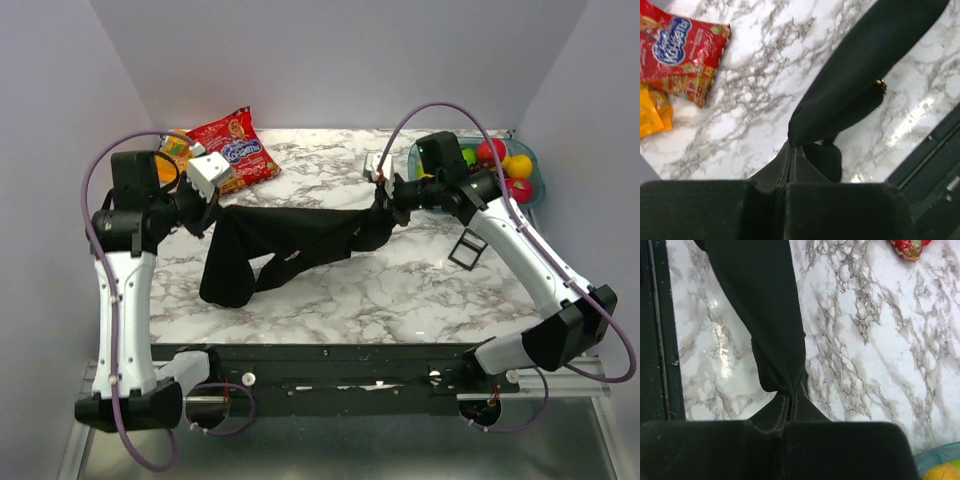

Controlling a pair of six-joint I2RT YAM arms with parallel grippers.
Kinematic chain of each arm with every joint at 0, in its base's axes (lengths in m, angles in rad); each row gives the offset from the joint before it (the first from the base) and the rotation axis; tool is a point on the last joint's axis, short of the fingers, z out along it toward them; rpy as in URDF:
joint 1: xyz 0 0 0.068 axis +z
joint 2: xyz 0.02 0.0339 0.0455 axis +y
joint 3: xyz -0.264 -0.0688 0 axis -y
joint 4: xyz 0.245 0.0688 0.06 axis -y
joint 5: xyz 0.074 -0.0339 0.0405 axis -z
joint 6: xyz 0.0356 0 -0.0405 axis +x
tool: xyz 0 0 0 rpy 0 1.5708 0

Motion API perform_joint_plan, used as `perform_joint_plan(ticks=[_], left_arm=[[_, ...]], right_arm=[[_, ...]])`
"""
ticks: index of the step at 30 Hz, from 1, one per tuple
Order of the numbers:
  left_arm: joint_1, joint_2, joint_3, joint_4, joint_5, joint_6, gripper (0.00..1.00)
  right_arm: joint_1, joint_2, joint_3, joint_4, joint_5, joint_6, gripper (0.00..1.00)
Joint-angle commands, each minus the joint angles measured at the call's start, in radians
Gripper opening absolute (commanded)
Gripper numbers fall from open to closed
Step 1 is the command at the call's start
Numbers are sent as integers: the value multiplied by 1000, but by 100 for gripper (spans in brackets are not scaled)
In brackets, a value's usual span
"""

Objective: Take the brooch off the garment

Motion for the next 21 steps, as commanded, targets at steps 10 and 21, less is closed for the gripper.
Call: perform_joint_plan(ticks=[10,21], left_arm=[[1,803,304,448,-252,-310,35],[-1,375,-234,335,-151,-53,56]], right_arm=[[-188,535,356,-11,-54,242,47],[-54,306,75,67,-28,-110,55]])
